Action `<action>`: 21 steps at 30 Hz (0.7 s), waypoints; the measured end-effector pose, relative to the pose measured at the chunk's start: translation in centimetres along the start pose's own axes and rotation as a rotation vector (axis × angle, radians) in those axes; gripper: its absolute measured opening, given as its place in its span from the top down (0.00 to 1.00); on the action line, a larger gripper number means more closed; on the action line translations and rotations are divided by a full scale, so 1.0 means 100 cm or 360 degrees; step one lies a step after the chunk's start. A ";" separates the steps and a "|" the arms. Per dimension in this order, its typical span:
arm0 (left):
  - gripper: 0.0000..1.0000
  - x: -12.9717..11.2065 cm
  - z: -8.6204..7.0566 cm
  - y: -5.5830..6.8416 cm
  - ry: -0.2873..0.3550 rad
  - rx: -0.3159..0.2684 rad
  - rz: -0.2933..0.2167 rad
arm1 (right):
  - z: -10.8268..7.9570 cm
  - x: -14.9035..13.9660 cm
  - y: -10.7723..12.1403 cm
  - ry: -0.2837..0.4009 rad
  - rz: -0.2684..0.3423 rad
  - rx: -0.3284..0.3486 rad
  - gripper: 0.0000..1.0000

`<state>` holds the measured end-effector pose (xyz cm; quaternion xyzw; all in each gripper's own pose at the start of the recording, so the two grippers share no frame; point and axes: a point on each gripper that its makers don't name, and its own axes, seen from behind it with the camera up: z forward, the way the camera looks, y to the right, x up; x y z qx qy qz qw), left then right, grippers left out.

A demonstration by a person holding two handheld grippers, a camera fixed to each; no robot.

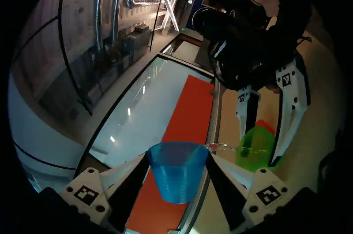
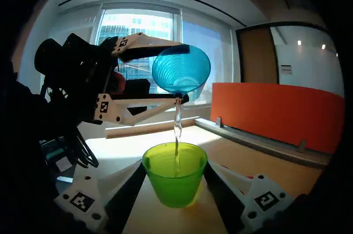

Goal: Pour water

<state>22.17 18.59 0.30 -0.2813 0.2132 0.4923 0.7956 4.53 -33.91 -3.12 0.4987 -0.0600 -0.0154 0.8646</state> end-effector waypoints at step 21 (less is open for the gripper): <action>0.12 0.009 -0.001 -0.005 0.0018 0.0023 0.0167 | -0.001 0.002 0.002 0.0006 -0.0006 -0.0003 0.11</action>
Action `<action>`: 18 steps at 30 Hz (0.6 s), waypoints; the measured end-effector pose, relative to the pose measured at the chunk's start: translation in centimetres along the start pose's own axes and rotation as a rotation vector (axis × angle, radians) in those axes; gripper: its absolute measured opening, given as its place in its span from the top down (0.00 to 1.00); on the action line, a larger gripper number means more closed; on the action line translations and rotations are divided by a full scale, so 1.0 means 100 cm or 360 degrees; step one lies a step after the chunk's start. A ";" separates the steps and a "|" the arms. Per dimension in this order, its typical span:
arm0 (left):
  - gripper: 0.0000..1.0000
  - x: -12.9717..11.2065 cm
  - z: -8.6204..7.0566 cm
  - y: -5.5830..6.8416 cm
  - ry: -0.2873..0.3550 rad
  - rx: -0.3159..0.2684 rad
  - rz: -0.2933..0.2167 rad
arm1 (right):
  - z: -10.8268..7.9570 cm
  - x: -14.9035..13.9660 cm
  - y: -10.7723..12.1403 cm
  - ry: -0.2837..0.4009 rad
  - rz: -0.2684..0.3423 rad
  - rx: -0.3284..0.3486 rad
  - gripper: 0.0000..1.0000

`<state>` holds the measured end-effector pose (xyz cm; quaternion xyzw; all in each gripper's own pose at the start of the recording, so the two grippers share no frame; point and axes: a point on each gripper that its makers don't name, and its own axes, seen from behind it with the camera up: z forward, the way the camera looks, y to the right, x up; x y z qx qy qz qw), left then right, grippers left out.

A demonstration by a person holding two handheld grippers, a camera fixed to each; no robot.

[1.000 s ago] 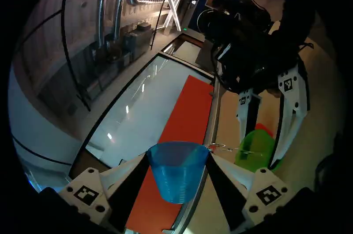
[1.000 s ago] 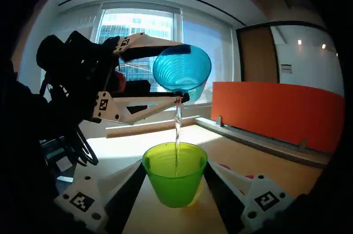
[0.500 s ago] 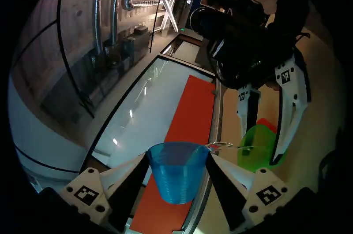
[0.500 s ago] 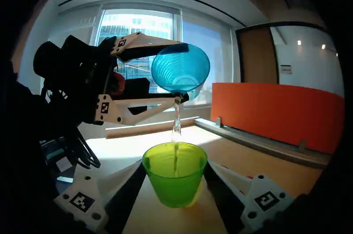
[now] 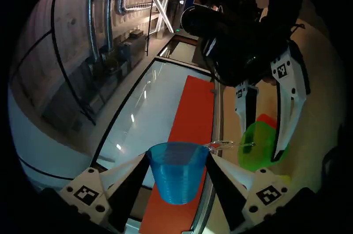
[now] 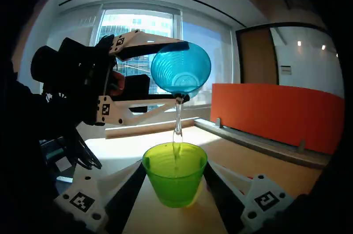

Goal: Pour water

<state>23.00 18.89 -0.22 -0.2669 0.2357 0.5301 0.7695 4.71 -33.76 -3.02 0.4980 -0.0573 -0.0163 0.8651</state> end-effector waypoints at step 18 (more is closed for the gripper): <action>0.12 0.005 0.000 -0.001 0.0008 -0.0002 0.0117 | -0.002 0.003 0.001 0.0008 -0.0006 -0.0004 0.10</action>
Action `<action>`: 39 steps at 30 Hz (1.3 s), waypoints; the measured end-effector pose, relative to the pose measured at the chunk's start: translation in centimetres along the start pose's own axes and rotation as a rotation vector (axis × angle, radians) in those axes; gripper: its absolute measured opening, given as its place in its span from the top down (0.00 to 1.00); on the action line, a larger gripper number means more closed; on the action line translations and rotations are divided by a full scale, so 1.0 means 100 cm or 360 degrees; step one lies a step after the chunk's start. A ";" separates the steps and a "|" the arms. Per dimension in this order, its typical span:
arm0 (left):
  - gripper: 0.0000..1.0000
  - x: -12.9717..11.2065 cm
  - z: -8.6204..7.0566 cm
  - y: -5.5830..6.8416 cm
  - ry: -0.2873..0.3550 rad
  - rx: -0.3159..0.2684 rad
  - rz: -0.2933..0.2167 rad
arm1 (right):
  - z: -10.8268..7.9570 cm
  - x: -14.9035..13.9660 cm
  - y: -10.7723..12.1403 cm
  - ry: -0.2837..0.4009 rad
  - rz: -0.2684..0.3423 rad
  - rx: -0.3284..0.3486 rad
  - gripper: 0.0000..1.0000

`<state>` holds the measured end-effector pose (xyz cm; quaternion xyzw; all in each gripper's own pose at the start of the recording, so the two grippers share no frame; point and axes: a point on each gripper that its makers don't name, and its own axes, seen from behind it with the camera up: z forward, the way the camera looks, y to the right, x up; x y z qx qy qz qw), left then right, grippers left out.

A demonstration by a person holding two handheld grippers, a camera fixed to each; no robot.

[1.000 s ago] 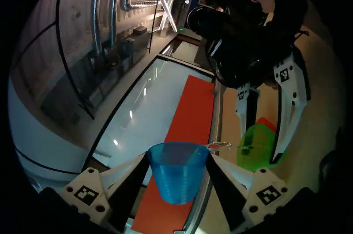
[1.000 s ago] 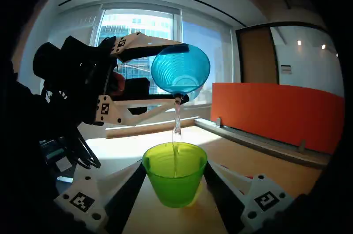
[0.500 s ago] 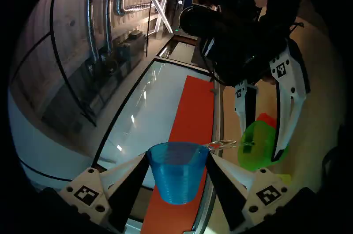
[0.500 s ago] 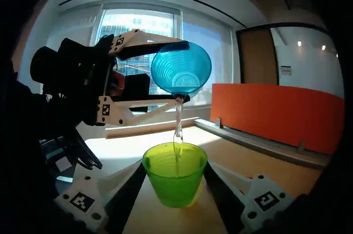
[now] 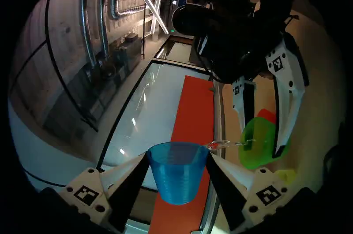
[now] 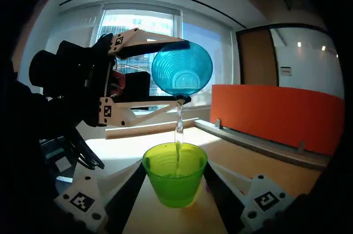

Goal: Pour water

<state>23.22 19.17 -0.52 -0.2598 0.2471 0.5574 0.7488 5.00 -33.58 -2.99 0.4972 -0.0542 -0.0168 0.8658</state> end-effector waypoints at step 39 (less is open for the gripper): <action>0.12 0.007 0.003 0.001 -0.0001 0.0020 0.0412 | 0.000 0.004 0.008 0.0012 0.0008 -0.0024 0.11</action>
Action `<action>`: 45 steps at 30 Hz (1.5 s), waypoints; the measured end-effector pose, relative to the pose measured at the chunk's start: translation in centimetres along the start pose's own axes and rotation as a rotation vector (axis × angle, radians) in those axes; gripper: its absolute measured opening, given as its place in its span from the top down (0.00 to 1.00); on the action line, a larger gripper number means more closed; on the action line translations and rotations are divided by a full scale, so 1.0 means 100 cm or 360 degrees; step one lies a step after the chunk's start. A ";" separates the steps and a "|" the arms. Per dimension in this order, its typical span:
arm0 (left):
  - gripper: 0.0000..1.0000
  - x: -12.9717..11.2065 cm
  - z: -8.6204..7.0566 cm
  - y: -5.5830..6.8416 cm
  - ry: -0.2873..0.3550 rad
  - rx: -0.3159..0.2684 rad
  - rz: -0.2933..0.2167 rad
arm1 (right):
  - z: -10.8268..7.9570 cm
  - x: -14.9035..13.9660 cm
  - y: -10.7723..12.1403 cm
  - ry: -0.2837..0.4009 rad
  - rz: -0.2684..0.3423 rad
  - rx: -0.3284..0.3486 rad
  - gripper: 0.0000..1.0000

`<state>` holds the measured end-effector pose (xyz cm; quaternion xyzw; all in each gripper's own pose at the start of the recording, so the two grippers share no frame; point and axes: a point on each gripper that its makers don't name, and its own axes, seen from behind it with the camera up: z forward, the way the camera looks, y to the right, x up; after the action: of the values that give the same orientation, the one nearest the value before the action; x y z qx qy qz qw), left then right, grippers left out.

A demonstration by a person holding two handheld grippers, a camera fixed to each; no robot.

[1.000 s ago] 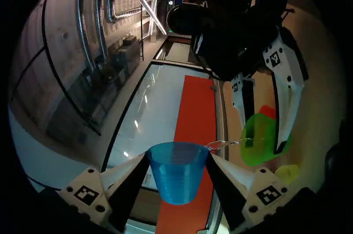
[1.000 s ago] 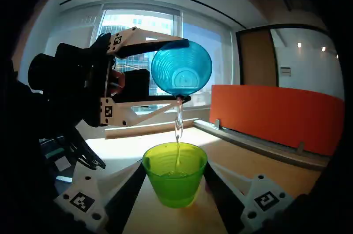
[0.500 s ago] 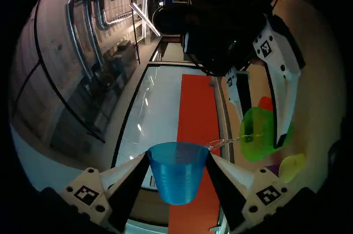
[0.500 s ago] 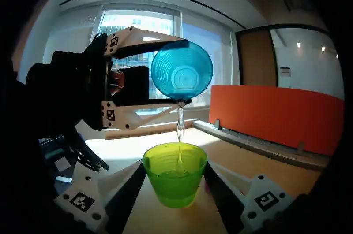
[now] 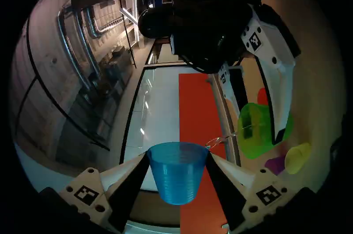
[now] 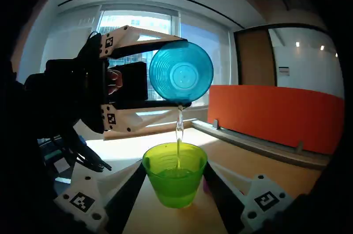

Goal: Pour water

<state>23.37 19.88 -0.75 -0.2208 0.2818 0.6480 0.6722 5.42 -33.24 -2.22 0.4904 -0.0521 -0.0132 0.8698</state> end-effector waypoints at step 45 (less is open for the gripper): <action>0.12 -0.017 0.007 0.007 0.0027 -0.0088 -0.1009 | -0.009 0.008 0.005 0.0063 0.0001 -0.0029 0.11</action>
<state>22.78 19.10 0.95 -0.3210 0.1869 0.4118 0.8321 6.31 -32.30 -2.18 0.4827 -0.0349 -0.0036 0.8751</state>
